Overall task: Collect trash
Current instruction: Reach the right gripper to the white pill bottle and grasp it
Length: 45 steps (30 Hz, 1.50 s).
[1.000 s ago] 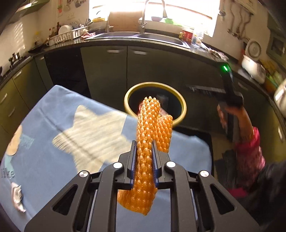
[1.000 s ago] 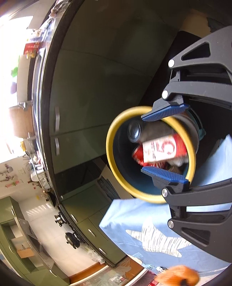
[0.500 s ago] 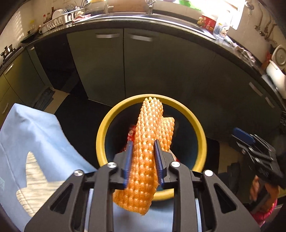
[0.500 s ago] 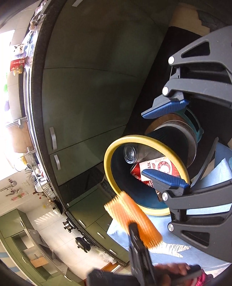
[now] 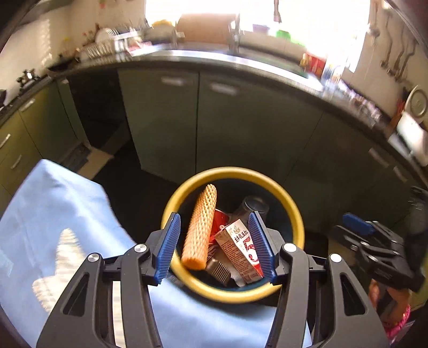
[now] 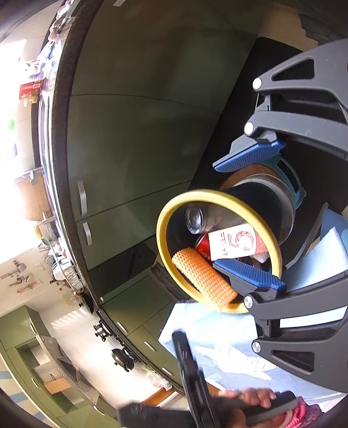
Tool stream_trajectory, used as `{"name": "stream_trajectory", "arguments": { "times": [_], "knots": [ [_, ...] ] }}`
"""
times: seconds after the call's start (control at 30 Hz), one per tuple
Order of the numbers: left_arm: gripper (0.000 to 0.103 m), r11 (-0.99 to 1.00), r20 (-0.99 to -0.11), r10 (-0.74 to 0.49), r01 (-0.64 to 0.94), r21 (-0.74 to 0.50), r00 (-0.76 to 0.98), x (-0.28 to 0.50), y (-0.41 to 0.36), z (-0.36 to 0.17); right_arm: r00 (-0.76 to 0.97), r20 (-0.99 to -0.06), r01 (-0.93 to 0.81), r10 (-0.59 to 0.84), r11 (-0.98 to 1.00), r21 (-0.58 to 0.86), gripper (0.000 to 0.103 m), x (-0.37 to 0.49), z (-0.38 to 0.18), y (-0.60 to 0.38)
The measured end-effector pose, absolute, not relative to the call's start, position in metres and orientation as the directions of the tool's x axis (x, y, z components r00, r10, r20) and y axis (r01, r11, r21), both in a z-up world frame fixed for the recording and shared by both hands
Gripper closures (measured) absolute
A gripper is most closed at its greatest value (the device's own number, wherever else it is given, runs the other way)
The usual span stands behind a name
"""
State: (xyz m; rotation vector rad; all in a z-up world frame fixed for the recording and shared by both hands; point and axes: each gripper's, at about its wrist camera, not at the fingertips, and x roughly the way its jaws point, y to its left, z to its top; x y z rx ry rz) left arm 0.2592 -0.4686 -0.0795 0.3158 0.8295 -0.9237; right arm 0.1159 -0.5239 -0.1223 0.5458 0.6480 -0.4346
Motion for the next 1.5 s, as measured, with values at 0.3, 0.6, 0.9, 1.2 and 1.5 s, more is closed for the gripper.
{"name": "stream_trajectory", "arguments": {
  "times": [0.3, 0.6, 0.9, 1.2, 1.5],
  "knots": [
    [0.04, 0.708, -0.623, -0.611, 0.69, -0.154, 0.488, 0.236, -0.313, -0.055, 0.717, -0.673, 0.471, -0.182, 0.838, 0.275, 0.037, 0.133, -0.11, -0.485],
    [0.031, 0.848, -0.546, -0.505, 0.503, -0.168, 0.668, 0.216, -0.156, -0.053, 0.715, -0.688, 0.344, -0.125, 0.92, 0.19, 0.036, 0.174, -0.092, -0.416],
    [0.025, 0.956, -0.507, -0.293, 0.259, -0.138, 0.811, 0.222, -0.014, -0.062, 0.703, -0.711, 0.089, 0.027, 0.988, 0.126, 0.035, 0.239, -0.081, -0.308],
    [0.018, 0.981, -0.489, -0.09, -0.008, -0.196, 0.868, 0.218, 0.093, -0.09, 0.6, -0.759, -0.245, 0.252, 0.961, 0.126, 0.035, 0.307, -0.078, -0.178],
    [0.017, 0.972, -0.498, 0.071, -0.171, -0.159, 0.864, 0.215, 0.115, -0.101, 0.483, -0.758, -0.502, 0.439, 0.848, 0.171, 0.023, 0.321, -0.071, -0.063]
  ]
}}
